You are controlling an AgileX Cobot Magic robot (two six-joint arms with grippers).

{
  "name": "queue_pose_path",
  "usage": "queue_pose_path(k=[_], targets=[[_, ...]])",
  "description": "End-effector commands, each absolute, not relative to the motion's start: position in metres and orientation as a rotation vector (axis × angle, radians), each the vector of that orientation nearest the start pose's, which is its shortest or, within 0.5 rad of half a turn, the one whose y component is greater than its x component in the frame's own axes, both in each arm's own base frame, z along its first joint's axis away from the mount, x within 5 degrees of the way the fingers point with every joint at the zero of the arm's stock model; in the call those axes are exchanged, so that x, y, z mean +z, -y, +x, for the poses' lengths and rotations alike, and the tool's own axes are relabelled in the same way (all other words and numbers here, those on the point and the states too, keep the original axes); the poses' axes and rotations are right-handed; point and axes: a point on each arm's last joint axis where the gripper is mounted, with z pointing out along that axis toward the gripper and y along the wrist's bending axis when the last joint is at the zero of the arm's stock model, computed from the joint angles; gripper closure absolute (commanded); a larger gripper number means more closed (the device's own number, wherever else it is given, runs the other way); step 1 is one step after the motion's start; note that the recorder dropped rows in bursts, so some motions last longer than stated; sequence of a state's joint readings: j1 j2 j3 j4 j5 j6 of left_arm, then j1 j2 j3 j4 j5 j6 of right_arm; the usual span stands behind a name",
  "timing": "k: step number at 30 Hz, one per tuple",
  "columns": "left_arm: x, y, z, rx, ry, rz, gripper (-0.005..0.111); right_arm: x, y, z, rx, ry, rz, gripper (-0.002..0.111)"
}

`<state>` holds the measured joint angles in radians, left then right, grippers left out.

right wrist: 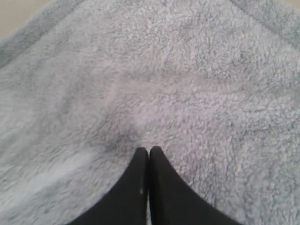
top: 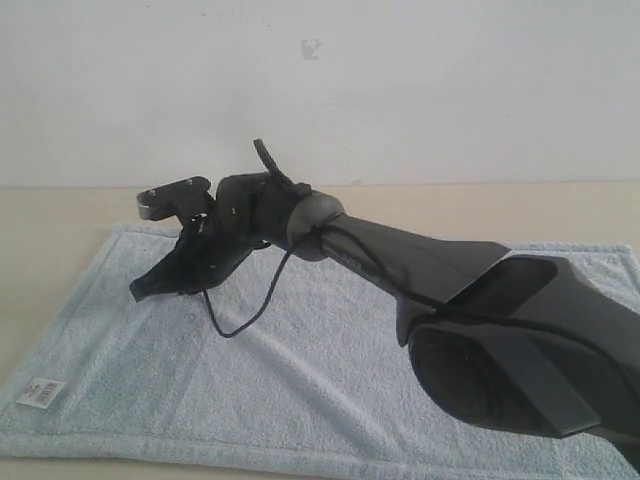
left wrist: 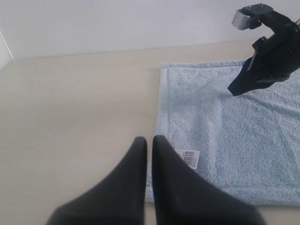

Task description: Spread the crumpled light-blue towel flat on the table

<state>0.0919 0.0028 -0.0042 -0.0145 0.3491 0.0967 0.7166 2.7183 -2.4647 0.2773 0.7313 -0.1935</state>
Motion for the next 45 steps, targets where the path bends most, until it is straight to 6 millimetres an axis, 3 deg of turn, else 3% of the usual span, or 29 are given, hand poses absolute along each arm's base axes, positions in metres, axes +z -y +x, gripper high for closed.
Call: queue_pose_path(k=[1, 8, 14, 17, 21, 24, 28, 30, 33, 35, 40, 45], targets=[[0.182, -0.005, 0.053, 0.124, -1.826, -0.006, 0.103, 0.172, -0.390, 0.411, 0.521, -2.359, -1.011, 0.109], [0.182, -0.005, 0.053, 0.124, -1.826, -0.006, 0.103, 0.177, -0.368, 0.394, 0.180, -2.562, -1.119, 0.109], [0.182, -0.005, 0.053, 0.124, -1.826, -0.006, 0.103, 0.206, -0.362, 0.381, 0.186, -2.516, -1.025, 0.109], [0.182, -0.005, 0.053, 0.124, -1.826, -0.006, 0.103, 0.211, -0.343, 0.380, 0.005, -2.493, -0.981, 0.109], [0.182, -0.005, 0.053, 0.124, -1.826, -0.006, 0.103, 0.200, -0.309, 0.366, -0.206, -2.452, -0.932, 0.109], [0.182, -0.005, 0.053, 0.124, -1.826, -0.006, 0.103, 0.198, -0.269, 0.351, -0.165, -2.430, -0.851, 0.109], [0.182, -0.005, 0.053, 0.124, -1.826, -0.006, 0.103, 0.191, -0.176, 0.335, -0.110, -2.481, -0.659, 0.109], [0.182, -0.005, 0.053, 0.124, -1.826, -0.006, 0.103, 0.187, -0.118, 0.330, -0.127, -2.513, -0.514, 0.109], [0.182, -0.005, 0.053, 0.124, -1.826, -0.006, 0.103, 0.186, -0.056, 0.330, 0.012, -2.443, -0.136, 0.109], [0.182, -0.005, 0.053, 0.124, -1.826, -0.006, 0.103, 0.182, -0.025, 0.334, 0.034, -2.400, 0.018, 0.109], [0.182, -0.005, 0.053, 0.124, -1.826, -0.006, 0.103, 0.154, 0.039, 0.343, -0.073, -2.497, 0.257, 0.109], [0.182, -0.005, 0.053, 0.124, -1.826, -0.006, 0.103, 0.125, 0.066, 0.352, -0.152, -2.598, 0.237, 0.109]])
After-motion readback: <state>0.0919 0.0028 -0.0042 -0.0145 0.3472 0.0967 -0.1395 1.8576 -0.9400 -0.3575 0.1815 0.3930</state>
